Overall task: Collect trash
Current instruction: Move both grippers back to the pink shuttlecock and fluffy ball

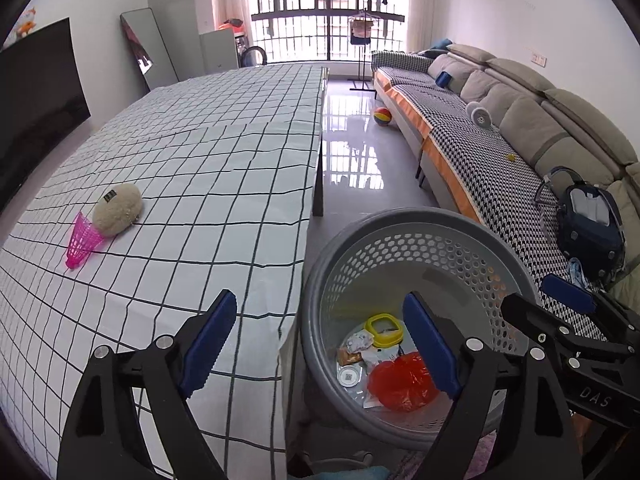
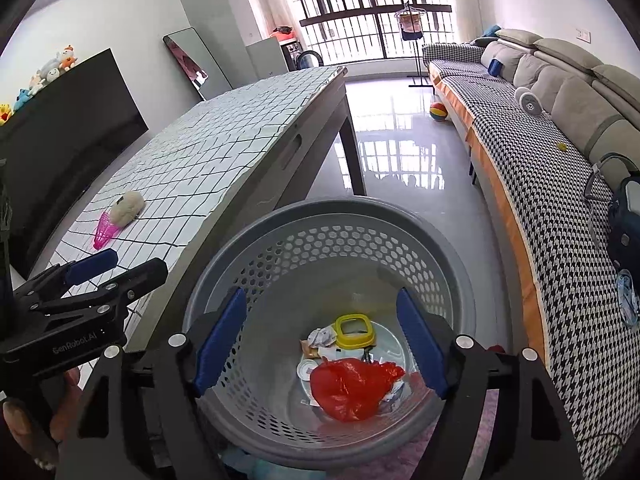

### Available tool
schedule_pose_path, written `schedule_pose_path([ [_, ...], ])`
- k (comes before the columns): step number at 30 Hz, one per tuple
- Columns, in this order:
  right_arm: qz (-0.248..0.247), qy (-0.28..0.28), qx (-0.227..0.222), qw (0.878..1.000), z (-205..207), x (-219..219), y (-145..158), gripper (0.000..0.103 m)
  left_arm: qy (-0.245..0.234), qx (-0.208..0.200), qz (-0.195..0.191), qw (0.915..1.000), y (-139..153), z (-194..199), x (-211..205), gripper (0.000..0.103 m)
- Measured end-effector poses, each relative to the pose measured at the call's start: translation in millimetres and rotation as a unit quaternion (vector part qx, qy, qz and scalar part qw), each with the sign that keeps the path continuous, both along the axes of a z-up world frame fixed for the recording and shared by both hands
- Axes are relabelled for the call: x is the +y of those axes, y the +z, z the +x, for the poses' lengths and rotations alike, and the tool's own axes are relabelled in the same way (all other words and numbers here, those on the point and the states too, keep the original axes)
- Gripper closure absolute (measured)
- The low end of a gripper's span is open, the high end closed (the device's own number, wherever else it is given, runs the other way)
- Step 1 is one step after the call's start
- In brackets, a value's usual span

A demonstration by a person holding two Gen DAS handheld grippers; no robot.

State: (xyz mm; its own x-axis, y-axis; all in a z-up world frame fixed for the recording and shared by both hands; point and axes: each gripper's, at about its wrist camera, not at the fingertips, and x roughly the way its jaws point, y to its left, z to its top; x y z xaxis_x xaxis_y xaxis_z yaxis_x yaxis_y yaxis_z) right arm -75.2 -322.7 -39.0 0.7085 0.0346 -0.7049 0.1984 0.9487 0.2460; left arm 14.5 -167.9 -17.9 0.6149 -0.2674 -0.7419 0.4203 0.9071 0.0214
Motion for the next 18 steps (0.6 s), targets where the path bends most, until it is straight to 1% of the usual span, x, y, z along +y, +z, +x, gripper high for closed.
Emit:
schedule_pose_path([
  [6,0.007,0.021,-0.006,1.0,9.9,21.2,0.5,0.025,0.033,-0.01,-0.006,0.9994,5.0,6.0,33.8,0.014],
  [10,0.009,0.038,-0.014,0.999,16.6,37.6,3.8,0.025,0.065,-0.014,-0.007,0.9978,7.3,16.9,63.1,0.01],
  [12,0.006,0.045,-0.016,0.999,19.4,46.5,5.6,0.023,0.079,-0.011,-0.007,0.9968,6.9,24.2,78.5,0.009],
  [18,-0.003,0.068,-0.011,0.998,30.1,72.9,8.5,0.023,0.117,-0.02,0.012,0.9928,5.8,45.2,124.2,0.009],
])
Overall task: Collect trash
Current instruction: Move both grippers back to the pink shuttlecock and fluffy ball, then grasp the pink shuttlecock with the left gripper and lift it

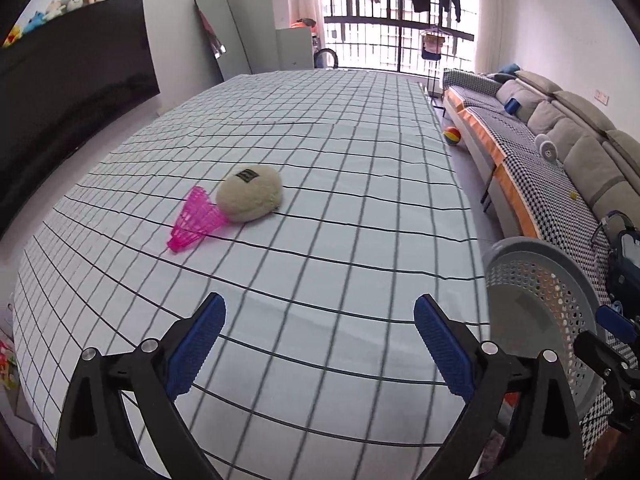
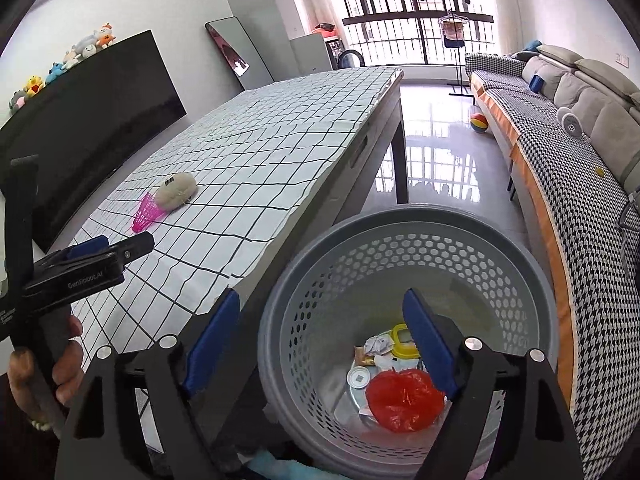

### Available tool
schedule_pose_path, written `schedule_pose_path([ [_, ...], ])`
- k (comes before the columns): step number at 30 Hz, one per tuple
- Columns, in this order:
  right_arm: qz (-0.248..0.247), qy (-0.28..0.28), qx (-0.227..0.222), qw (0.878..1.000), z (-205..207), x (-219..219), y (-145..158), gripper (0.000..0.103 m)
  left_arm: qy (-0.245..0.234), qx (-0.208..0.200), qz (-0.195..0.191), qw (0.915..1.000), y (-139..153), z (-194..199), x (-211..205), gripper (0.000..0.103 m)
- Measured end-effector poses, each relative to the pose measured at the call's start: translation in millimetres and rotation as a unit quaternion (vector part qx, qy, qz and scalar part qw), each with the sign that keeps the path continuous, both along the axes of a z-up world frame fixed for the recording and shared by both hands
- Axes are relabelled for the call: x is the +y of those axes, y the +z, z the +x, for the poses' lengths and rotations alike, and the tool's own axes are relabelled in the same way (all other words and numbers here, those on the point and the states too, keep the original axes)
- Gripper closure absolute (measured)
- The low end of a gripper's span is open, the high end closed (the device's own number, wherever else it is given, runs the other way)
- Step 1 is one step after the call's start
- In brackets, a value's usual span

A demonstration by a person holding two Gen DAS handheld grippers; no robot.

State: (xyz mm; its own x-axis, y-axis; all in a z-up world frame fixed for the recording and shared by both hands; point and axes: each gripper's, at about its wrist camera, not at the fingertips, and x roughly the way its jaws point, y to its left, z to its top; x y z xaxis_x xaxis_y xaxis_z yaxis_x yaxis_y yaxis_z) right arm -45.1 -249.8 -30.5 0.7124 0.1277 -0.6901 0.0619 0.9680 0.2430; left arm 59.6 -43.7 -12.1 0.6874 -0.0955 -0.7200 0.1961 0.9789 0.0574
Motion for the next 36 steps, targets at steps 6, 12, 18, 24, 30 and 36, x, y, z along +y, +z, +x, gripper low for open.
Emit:
schedule_pose_path([
  [6,-0.006,0.023,-0.004,1.0,15.4,25.9,11.7,0.023,0.022,-0.011,0.02,0.9995,4.2,30.2,42.3,0.009],
  [12,-0.017,0.05,0.0,0.999,30.9,53.8,16.9,0.023,0.043,-0.003,0.027,0.9987,2.4,63.6,83.2,0.009],
  [18,-0.018,0.061,0.005,0.998,44.1,68.1,20.8,0.023,0.054,0.005,0.023,0.9983,-5.2,91.8,110.5,0.009],
  [24,-0.023,0.066,0.014,0.997,54.7,77.8,20.9,0.023,0.027,0.03,0.033,0.9986,-27.9,113.1,117.4,0.009],
  [30,-0.011,0.073,0.022,0.997,62.1,82.6,18.6,0.023,0.01,0.053,0.022,0.9983,-43.2,130.5,120.0,0.009],
  [36,-0.015,0.075,0.024,0.997,62.4,86.0,20.0,0.023,0.008,0.056,0.017,0.9982,-45.0,146.1,117.6,0.009],
])
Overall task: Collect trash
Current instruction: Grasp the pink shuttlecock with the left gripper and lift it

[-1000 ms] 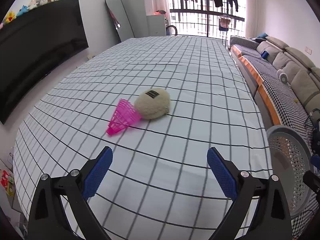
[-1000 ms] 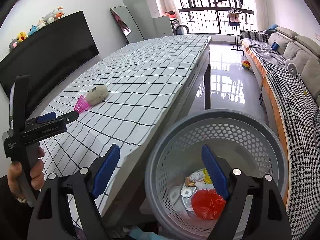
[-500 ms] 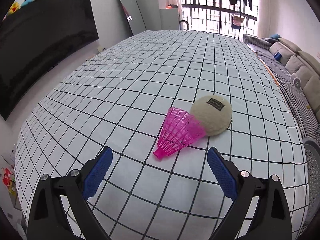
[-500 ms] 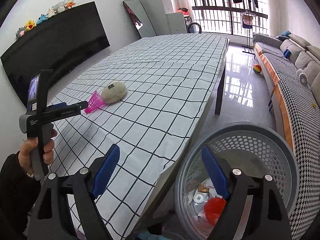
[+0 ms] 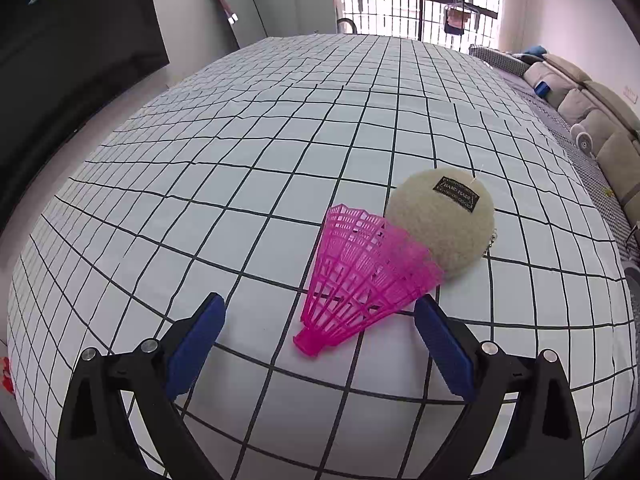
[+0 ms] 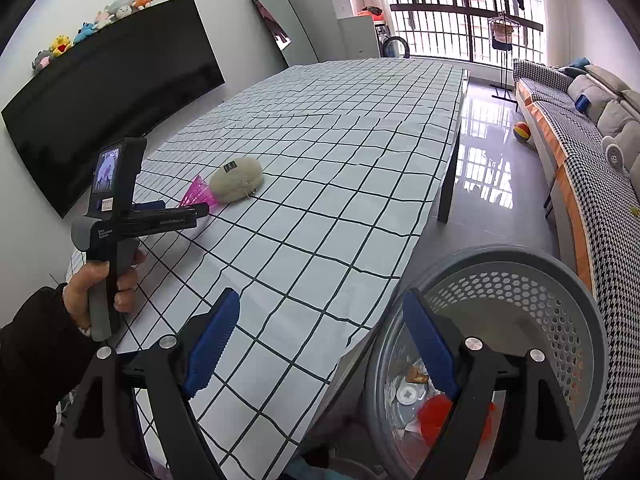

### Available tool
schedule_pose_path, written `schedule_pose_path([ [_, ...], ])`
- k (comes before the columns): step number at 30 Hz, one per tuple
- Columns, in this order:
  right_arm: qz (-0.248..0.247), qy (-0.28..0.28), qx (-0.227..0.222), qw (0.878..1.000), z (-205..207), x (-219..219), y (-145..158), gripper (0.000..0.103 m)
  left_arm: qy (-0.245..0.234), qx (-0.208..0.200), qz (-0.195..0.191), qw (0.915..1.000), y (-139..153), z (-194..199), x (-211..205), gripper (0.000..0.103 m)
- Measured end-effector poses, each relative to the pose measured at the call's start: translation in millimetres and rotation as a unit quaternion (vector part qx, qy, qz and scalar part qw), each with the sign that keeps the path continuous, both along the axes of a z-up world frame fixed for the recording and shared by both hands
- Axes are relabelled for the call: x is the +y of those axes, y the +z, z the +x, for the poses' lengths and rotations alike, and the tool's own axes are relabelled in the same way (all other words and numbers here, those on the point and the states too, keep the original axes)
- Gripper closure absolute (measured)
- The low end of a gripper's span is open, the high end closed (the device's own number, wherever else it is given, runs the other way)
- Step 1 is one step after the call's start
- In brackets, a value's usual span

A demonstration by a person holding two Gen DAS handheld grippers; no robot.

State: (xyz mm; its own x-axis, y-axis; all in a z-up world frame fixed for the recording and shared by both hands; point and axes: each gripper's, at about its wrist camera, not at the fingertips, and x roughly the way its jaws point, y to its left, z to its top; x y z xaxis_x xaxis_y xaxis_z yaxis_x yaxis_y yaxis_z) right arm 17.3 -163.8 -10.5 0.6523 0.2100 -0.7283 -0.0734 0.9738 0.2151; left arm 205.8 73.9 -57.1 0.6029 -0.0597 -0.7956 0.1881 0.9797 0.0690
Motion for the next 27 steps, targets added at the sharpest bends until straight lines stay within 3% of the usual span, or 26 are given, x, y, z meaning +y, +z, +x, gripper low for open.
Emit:
schedule_pose_path([
  [3,0.0,-0.001,0.0,1.0,-1.4,-0.5,0.7,0.023,-0.007,0.002,0.0,1.0,-0.1,4.9,-1.2,0.014],
  [9,0.002,-0.003,0.003,1.0,-3.5,-2.7,-0.1,0.023,-0.024,0.01,-0.015,0.9996,-0.8,8.5,-3.6,0.046],
  [14,0.0,-0.002,0.005,1.0,-4.6,-1.1,-0.4,0.023,-0.024,0.013,-0.034,0.9991,-0.3,9.1,-0.4,0.065],
  [27,-0.01,0.003,0.009,1.0,12.2,16.8,-3.1,0.023,0.015,-0.033,-0.022,0.9991,14.7,4.2,19.1,0.067],
])
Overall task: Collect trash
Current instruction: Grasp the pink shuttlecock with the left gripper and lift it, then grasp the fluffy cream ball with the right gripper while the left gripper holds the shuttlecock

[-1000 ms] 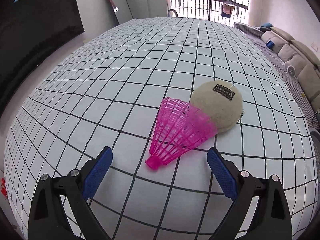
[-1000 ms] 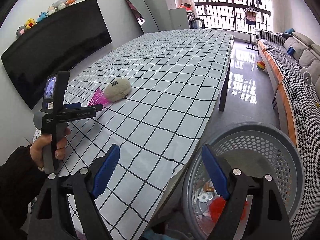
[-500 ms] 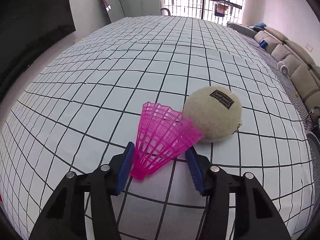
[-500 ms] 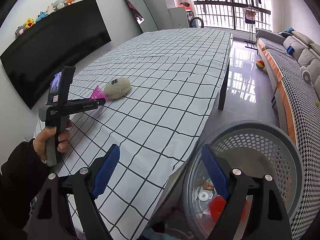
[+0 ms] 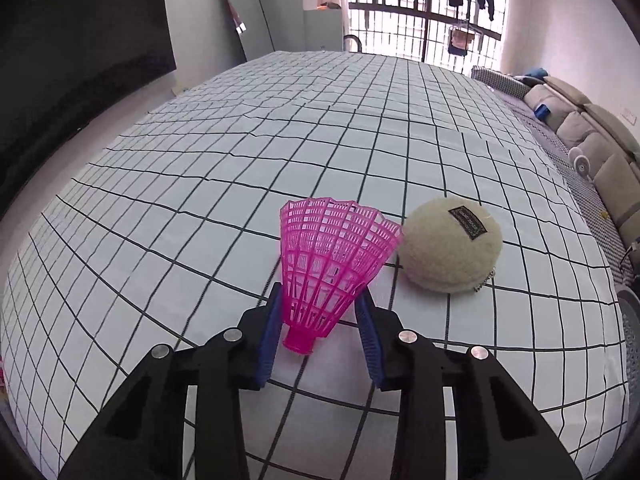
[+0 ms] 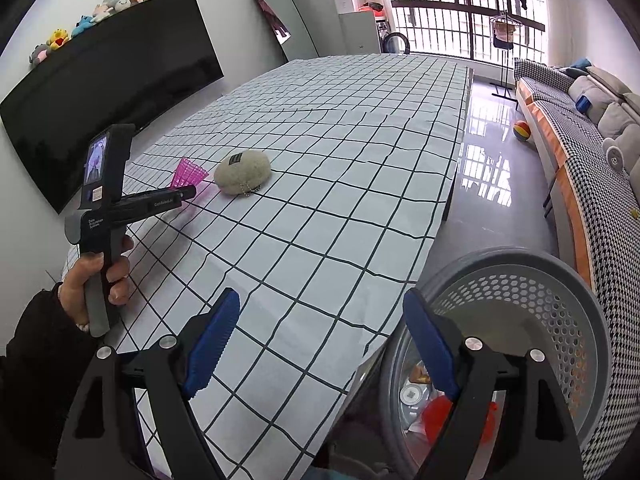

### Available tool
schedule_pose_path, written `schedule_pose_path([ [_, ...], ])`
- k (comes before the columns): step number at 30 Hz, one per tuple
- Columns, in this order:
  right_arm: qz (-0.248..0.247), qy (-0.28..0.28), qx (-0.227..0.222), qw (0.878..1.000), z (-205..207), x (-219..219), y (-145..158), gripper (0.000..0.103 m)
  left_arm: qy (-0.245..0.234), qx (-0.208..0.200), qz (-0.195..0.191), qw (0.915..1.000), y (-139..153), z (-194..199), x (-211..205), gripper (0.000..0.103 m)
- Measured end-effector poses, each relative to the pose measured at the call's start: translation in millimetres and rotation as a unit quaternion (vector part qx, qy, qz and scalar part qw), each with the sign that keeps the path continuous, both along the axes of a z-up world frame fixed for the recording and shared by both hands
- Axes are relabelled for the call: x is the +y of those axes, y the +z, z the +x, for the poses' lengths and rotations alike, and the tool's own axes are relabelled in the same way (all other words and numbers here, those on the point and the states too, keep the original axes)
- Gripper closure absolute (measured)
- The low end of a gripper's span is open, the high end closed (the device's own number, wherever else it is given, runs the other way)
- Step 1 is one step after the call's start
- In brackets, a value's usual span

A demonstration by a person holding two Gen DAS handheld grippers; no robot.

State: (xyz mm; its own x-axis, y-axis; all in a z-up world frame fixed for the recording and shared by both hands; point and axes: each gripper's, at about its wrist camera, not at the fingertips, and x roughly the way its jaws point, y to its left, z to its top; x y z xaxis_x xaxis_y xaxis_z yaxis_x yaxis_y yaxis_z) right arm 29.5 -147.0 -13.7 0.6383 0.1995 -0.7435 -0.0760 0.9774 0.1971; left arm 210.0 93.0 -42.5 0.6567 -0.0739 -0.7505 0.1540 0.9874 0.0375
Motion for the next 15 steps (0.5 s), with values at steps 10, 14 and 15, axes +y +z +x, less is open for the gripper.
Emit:
schedule_pose_path([
  [10,-0.016,0.049,-0.017,0.999,55.2,32.4,-0.3,0.023,0.073,-0.025,0.002,0.997,11.2,10.7,35.5,0.068],
  [14,-0.027,0.074,-0.012,0.997,85.3,50.9,-3.5,0.023,0.103,-0.031,0.0,0.9942,14.8,12.0,50.2,0.068],
  [15,-0.034,0.079,-0.012,0.996,92.5,56.3,-4.1,0.023,0.11,-0.031,0.0,0.9934,15.3,12.7,55.3,0.068],
])
